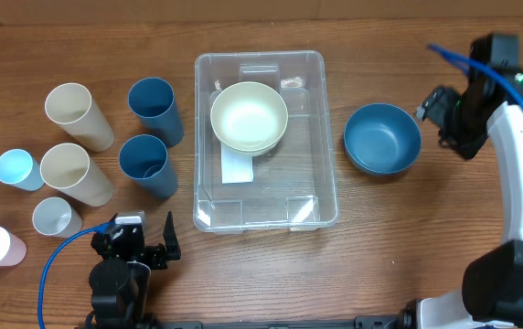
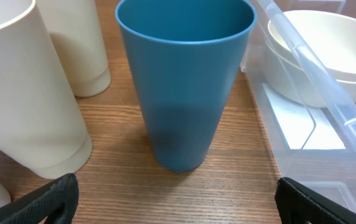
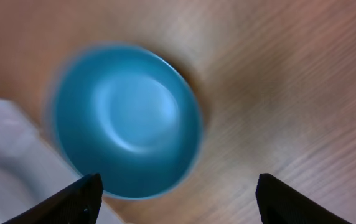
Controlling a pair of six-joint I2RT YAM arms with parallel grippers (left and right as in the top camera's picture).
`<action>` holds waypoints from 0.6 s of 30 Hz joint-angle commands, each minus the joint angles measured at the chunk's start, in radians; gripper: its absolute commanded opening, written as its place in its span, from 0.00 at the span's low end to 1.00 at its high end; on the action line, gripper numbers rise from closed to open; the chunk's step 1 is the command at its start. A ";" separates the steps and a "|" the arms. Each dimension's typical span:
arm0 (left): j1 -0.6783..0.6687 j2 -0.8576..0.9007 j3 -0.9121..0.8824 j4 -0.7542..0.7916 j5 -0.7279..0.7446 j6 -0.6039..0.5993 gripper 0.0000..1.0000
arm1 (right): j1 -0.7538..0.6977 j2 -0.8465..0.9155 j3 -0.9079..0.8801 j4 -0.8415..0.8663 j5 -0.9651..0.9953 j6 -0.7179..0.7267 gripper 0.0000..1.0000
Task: Pack container
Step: 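Carry the blue bowl with the right gripper and stack it in the cream bowl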
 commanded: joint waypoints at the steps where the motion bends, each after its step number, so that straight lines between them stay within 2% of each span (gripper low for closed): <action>1: 0.005 -0.010 -0.003 0.003 0.014 0.019 1.00 | 0.002 0.008 -0.185 0.142 -0.072 0.005 0.80; 6: 0.005 -0.010 -0.003 0.003 0.014 0.019 1.00 | 0.002 0.008 -0.467 0.403 -0.102 0.090 0.72; 8: 0.005 -0.010 -0.003 0.003 0.014 0.019 1.00 | 0.002 0.008 -0.518 0.455 -0.101 0.091 0.57; 9: 0.005 -0.010 -0.003 0.003 0.014 0.019 1.00 | 0.002 0.008 -0.530 0.467 -0.102 0.091 0.54; 10: 0.005 -0.010 -0.003 0.003 0.014 0.019 1.00 | 0.002 0.008 -0.542 0.484 -0.100 0.091 0.44; 12: 0.005 -0.010 -0.003 0.003 0.014 0.019 1.00 | 0.002 0.007 -0.543 0.518 -0.100 0.091 0.28; 14: 0.005 -0.010 -0.003 0.003 0.014 0.019 1.00 | 0.002 0.002 -0.518 0.517 -0.100 0.090 0.16; 16: 0.005 -0.010 -0.003 0.003 0.014 0.019 1.00 | 0.002 -0.025 -0.460 0.476 -0.099 0.090 0.09; 18: 0.005 -0.010 -0.003 0.003 0.014 0.019 1.00 | 0.009 -0.092 -0.331 0.378 -0.095 0.090 0.04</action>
